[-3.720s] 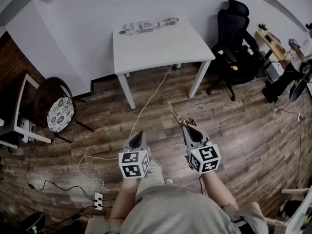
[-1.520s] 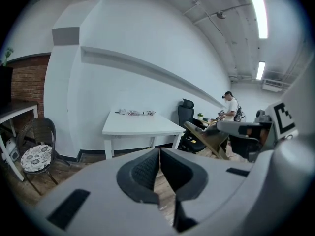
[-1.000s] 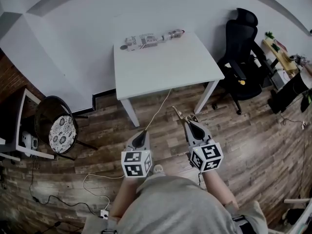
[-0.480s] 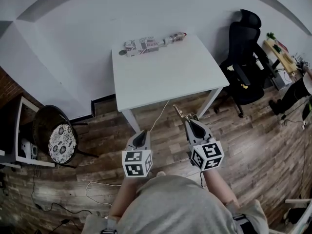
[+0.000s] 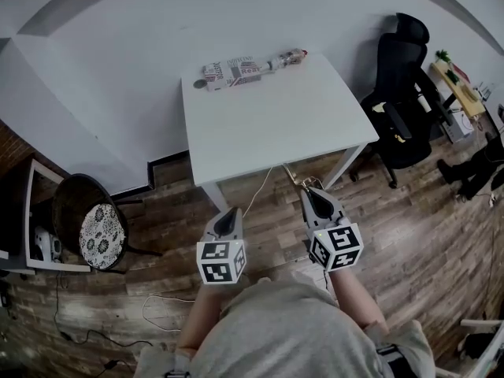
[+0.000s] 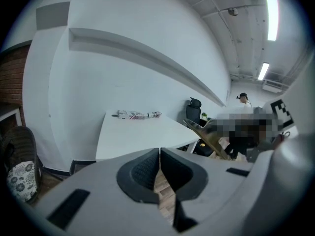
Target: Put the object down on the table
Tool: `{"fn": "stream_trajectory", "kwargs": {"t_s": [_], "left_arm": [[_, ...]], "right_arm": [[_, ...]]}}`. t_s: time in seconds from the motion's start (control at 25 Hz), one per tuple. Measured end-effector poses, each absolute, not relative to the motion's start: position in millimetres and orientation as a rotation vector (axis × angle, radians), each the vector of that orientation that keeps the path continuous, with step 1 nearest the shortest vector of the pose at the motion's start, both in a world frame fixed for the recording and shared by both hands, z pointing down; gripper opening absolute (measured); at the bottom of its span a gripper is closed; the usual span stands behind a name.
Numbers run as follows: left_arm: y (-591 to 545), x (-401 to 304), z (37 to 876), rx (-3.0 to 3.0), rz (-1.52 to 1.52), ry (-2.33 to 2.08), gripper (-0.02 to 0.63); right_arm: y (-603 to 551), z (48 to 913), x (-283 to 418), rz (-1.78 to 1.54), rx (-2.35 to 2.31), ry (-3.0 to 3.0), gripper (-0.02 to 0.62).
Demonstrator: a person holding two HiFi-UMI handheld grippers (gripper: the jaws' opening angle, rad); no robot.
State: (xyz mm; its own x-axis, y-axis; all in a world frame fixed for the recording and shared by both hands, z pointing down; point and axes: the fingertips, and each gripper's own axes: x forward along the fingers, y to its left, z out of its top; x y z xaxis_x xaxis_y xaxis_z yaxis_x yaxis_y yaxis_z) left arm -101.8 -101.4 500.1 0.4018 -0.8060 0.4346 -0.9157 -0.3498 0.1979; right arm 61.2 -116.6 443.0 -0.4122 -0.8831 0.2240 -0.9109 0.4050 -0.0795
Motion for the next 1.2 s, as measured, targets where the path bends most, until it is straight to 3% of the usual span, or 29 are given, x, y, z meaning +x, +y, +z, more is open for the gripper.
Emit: {"fn": "stream_trajectory", "kwargs": {"t_s": [1.2], "left_arm": [[-275, -89, 513, 2.166, 0.394, -1.538, 0.010]], "right_arm": [[-312, 472, 71, 0.338, 1.500, -2.517, 0.009]]}}
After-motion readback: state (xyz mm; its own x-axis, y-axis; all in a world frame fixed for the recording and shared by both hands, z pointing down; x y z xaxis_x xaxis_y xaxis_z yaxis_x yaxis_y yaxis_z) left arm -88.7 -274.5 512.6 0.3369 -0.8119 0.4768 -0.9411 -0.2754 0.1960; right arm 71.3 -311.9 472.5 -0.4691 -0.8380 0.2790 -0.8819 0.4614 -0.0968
